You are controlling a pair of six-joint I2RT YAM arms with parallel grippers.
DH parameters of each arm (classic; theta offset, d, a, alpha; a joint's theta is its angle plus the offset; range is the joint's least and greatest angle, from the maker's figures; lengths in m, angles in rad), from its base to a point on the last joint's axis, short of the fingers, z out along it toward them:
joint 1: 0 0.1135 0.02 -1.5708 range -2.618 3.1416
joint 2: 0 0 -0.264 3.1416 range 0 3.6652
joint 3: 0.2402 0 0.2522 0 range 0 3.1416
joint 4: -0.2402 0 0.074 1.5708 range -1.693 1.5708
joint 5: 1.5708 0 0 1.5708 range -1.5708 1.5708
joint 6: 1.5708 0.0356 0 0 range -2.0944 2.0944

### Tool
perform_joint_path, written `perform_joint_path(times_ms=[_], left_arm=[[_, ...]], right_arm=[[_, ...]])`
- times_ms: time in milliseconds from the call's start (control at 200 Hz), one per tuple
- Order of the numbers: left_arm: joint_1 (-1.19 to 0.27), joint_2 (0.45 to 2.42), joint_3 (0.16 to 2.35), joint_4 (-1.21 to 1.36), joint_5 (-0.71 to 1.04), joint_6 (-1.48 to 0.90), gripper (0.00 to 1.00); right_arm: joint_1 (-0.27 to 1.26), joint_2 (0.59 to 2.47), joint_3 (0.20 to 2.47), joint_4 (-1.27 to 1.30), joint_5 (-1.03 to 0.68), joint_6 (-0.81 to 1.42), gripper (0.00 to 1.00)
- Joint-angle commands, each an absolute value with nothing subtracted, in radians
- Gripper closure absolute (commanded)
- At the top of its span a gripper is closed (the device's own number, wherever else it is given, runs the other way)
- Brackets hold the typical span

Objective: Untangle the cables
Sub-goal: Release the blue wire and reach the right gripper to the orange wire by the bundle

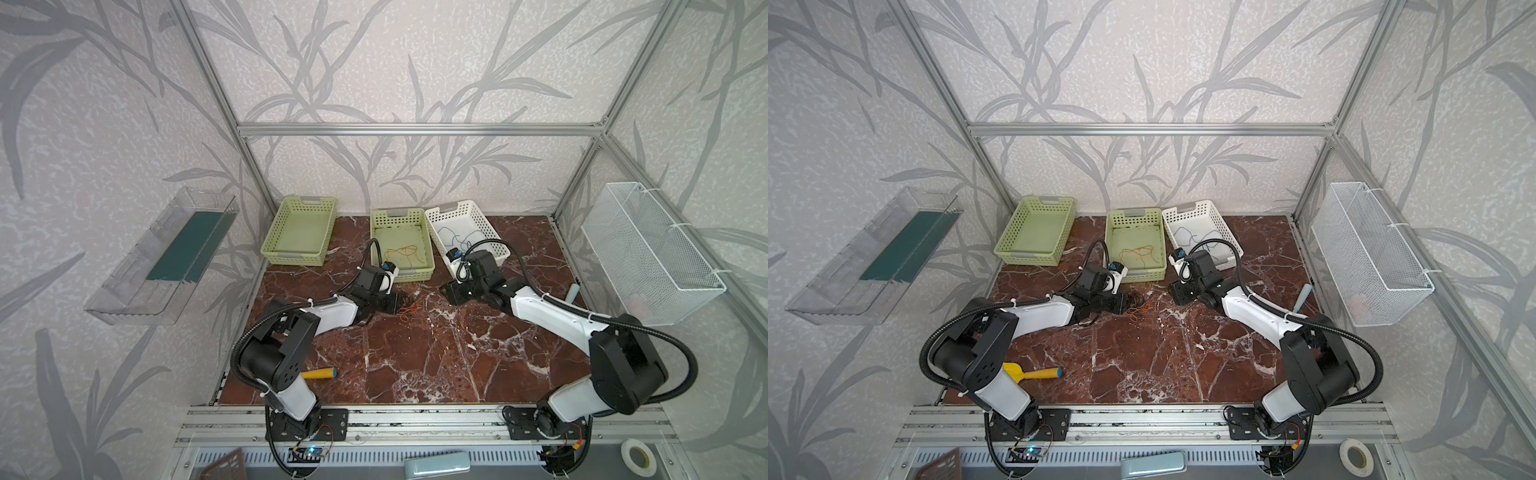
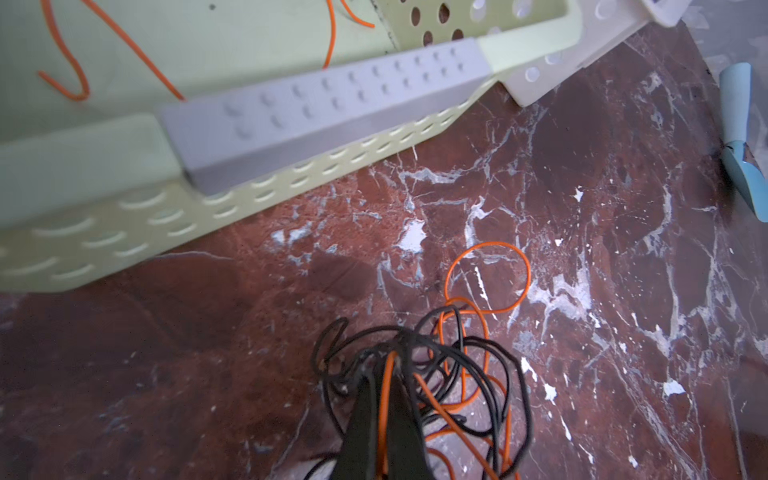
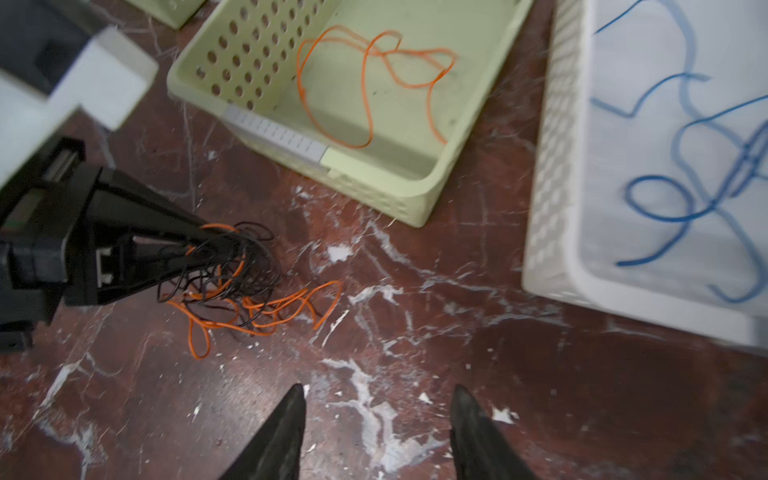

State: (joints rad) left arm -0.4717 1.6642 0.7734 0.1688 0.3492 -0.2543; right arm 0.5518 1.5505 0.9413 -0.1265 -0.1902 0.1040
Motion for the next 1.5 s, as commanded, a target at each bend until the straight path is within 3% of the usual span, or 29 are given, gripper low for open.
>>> perform_joint_path(times_ms=[0,300,745,990,1339,1494], left_arm=[[-0.485,1.686,0.796,0.202,0.377,-0.249,1.0],[-0.489,1.688,0.795,0.208,0.373,-0.247,1.0],[-0.497,1.694,0.805,0.21,0.373,-0.249,1.0],[-0.497,1.684,0.81,0.198,0.315,-0.249,1.0],[-0.487,1.553,0.73,0.212,0.069,-0.246,1.0],[-0.473,1.531,0.711,0.21,0.038,-0.236,1.0]], right_arm=[[0.581,1.613,0.93,-0.081,-0.257,0.183,0.46],[0.594,1.778,0.961,-0.026,-0.263,0.276,0.48],[0.595,1.888,1.013,0.068,-0.293,0.303,0.63],[0.594,1.875,1.046,-0.006,-0.22,0.24,1.0],[0.38,1.608,0.955,-0.201,-0.141,0.17,1.0],[0.27,1.528,0.917,-0.261,-0.112,0.137,1.0]])
